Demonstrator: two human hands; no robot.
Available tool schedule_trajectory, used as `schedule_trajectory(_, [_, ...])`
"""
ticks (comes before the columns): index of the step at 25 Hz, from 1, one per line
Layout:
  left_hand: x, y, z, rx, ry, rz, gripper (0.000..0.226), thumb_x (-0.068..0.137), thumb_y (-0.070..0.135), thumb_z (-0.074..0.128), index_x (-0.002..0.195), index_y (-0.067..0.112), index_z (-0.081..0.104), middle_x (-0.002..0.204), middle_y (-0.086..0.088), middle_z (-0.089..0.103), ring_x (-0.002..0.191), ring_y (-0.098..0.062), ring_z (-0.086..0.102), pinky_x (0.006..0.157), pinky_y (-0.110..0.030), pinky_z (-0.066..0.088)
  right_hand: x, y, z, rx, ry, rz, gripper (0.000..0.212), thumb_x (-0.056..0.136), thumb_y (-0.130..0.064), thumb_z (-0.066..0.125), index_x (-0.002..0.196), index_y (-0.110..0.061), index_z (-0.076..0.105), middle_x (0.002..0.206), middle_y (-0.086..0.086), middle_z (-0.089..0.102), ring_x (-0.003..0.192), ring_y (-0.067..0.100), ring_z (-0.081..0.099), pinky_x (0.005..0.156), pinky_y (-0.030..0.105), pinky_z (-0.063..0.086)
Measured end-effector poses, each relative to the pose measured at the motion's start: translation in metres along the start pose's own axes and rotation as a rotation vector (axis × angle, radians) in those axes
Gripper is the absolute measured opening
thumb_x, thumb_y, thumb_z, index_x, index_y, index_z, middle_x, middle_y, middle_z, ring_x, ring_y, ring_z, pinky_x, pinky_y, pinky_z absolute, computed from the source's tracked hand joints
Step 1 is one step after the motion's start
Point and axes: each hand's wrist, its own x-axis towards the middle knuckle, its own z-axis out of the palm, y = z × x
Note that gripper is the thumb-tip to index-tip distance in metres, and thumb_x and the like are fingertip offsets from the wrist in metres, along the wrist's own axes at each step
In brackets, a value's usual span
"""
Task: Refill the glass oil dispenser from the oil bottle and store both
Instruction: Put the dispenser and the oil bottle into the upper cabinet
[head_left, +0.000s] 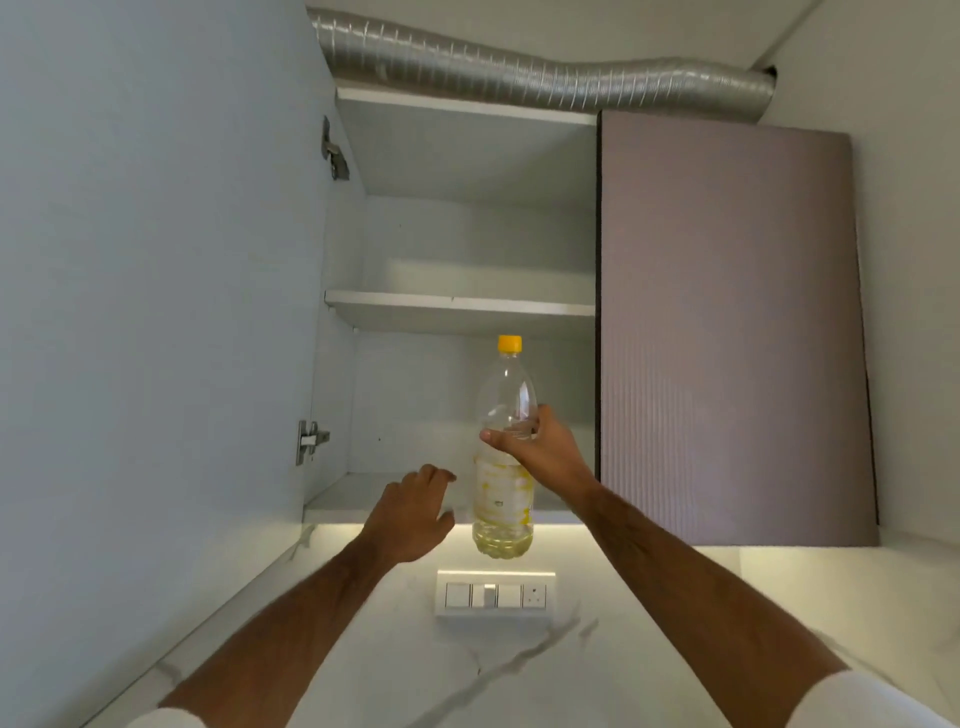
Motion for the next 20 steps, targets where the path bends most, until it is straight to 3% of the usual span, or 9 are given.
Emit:
schedule_trajectory(4, [0.023, -0.017, 0.023, 0.129, -0.074, -0.041, 0.060, 0.102, 0.047, 0.044, 0.153, 0.018, 0.031, 0.162, -0.005, 0.032, 0.149, -0.026, 0.030, 0.121, -0.045, 0.026, 0.036, 0.011, 0.005, 0.030, 0.018, -0.011, 0.060, 0.075, -0.050, 0.088, 0.116, -0.019, 0.058, 0.106, -0.010, 0.067, 0.092, 0.002, 0.064, 0.066, 0.019, 0.049])
schedule_trajectory(6, [0.028, -0.020, 0.042, 0.130, -0.088, -0.103, 0.070, 0.101, 0.062, 0.024, 0.156, 0.018, 0.027, 0.167, -0.005, 0.023, 0.155, -0.026, 0.017, 0.124, -0.051, 0.014, 0.053, 0.019, 0.006, 0.037, 0.014, -0.012, 0.061, 0.073, -0.054, 0.088, 0.116, -0.021, 0.059, 0.108, -0.009, 0.068, 0.094, 0.004, 0.066, 0.071, 0.022, 0.052])
schedule_trajectory(8, [0.029, -0.025, 0.063, 0.120, 0.013, -0.105, 0.094, 0.090, 0.077, -0.003, 0.150, 0.020, 0.040, 0.161, -0.004, 0.036, 0.152, -0.028, 0.028, 0.121, -0.055, 0.017, 0.070, 0.027, 0.007, 0.051, 0.012, -0.012, 0.062, 0.071, -0.057, 0.088, 0.114, -0.022, 0.060, 0.109, -0.008, 0.070, 0.096, 0.006, 0.068, 0.077, 0.026, 0.056])
schedule_trajectory(11, [0.032, -0.032, 0.082, 0.085, 0.192, -0.061, 0.095, 0.084, 0.083, -0.005, 0.125, 0.028, 0.061, 0.126, 0.010, 0.063, 0.123, -0.019, 0.058, 0.106, -0.042, 0.038, 0.095, 0.032, 0.006, 0.069, 0.026, -0.019, 0.063, 0.069, -0.059, 0.088, 0.111, -0.022, 0.059, 0.107, -0.008, 0.069, 0.095, 0.008, 0.068, 0.078, 0.028, 0.057])
schedule_trajectory(13, [0.031, -0.031, 0.081, 0.091, 0.172, -0.058, 0.097, 0.081, 0.083, -0.009, 0.126, 0.031, 0.060, 0.122, 0.015, 0.063, 0.115, -0.013, 0.058, 0.101, -0.035, 0.038, 0.108, 0.036, 0.007, 0.080, 0.032, -0.009, 0.064, 0.070, -0.058, 0.089, 0.112, -0.020, 0.059, 0.107, -0.007, 0.068, 0.095, 0.007, 0.067, 0.073, 0.025, 0.054])
schedule_trajectory(20, [0.029, -0.025, 0.078, 0.124, 0.142, -0.097, 0.096, 0.080, 0.084, -0.008, 0.132, 0.034, 0.054, 0.128, 0.018, 0.058, 0.119, -0.011, 0.052, 0.104, -0.031, 0.033, 0.138, 0.072, 0.027, 0.128, 0.031, 0.056, 0.071, 0.069, -0.055, 0.091, 0.119, -0.017, 0.057, 0.115, -0.001, 0.067, 0.099, 0.014, 0.067, 0.072, 0.026, 0.051])
